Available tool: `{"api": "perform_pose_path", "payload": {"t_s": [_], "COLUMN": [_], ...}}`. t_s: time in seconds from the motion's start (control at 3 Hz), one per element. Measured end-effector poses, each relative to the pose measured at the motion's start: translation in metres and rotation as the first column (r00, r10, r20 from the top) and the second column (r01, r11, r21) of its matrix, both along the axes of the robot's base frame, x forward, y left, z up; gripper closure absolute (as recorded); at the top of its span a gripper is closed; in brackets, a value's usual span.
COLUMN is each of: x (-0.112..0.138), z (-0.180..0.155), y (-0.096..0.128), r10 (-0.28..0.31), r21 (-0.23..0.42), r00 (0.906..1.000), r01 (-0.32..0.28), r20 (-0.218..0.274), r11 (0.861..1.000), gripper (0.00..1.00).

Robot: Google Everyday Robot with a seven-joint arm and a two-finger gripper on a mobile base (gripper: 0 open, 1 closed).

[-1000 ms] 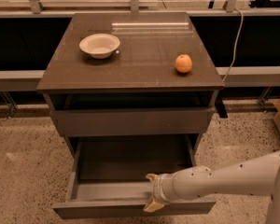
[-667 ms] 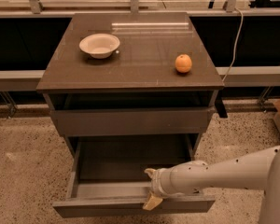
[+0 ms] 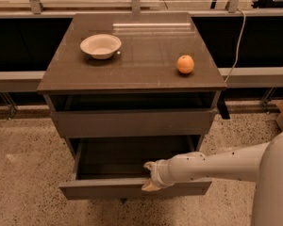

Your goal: Close middle drawer

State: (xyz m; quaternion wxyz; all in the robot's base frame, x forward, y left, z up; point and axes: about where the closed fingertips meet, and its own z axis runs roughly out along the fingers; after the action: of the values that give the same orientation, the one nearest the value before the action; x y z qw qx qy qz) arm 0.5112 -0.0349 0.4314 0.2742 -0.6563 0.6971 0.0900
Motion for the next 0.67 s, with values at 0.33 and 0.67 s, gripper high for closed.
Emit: {"api": "perform_pose_path", "payload": {"t_s": [0.33, 0.67], "x": [0.000, 0.027], "z": [0.000, 0.002], "y": [0.000, -0.002], "r10": [0.000, -0.006], "r21": [0.000, -0.001], "r00": [1.0000, 1.0000], "r01": [0.000, 0.006], "r20": [0.000, 0.005], "r11": [1.000, 1.000], "gripper": [0.43, 0.41]}}
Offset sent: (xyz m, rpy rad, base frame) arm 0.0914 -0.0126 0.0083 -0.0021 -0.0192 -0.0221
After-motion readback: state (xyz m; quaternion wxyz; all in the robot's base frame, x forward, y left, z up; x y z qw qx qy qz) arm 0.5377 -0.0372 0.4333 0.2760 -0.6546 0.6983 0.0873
